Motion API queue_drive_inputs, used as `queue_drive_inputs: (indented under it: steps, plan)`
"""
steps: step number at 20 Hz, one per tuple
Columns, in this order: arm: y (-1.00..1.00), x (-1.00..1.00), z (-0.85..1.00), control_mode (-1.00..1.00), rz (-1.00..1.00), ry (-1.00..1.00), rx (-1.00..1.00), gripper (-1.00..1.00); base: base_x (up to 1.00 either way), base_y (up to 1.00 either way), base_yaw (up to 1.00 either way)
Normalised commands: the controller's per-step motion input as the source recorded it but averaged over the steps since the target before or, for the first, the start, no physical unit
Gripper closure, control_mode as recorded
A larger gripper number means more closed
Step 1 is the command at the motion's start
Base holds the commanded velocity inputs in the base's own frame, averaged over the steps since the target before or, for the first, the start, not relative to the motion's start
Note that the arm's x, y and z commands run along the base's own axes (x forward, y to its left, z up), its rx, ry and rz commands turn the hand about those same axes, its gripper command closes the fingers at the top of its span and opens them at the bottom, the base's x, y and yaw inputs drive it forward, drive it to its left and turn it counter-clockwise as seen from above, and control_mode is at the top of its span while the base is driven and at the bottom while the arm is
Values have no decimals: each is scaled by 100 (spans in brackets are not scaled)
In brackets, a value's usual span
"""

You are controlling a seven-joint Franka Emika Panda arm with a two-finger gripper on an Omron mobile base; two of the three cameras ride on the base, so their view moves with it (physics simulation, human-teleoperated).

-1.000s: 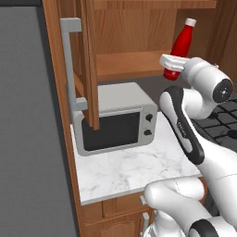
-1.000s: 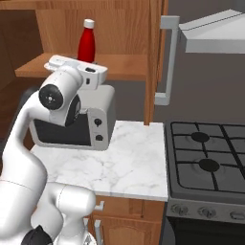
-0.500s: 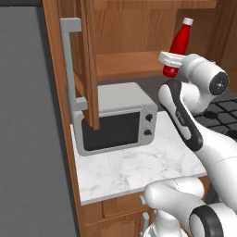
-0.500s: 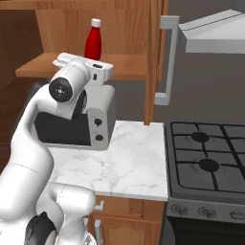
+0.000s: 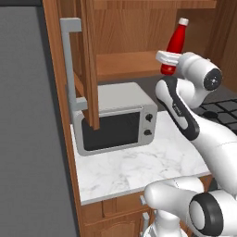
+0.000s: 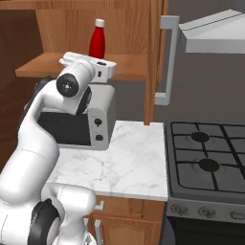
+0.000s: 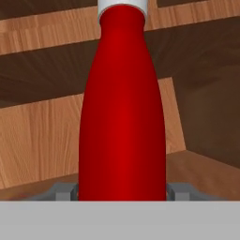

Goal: Pick the water bottle, can from the counter and place them in the open cabinet.

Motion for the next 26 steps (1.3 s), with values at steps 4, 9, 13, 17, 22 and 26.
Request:
queue_drive_inputs:
  steps: [4, 9, 13, 17, 22, 26]
  plan:
    - [-1, 29, -9, -100, 0, 0, -4, 100, 0, 0, 0]
    - [-3, 26, -6, -100, 0, 0, -2, 100, 0, 0, 0]
    - [-1, 25, -6, -100, 0, 0, -3, 100, 0, 0, 0]
    - [-1, 23, -3, -100, 0, 0, -5, 100, 0, 0, 0]
    - [0, 22, 0, -100, 0, 0, -4, 100, 0, 0, 0]
    - [0, 23, 0, -100, 0, 2, -4, 100, 0, 0, 0]
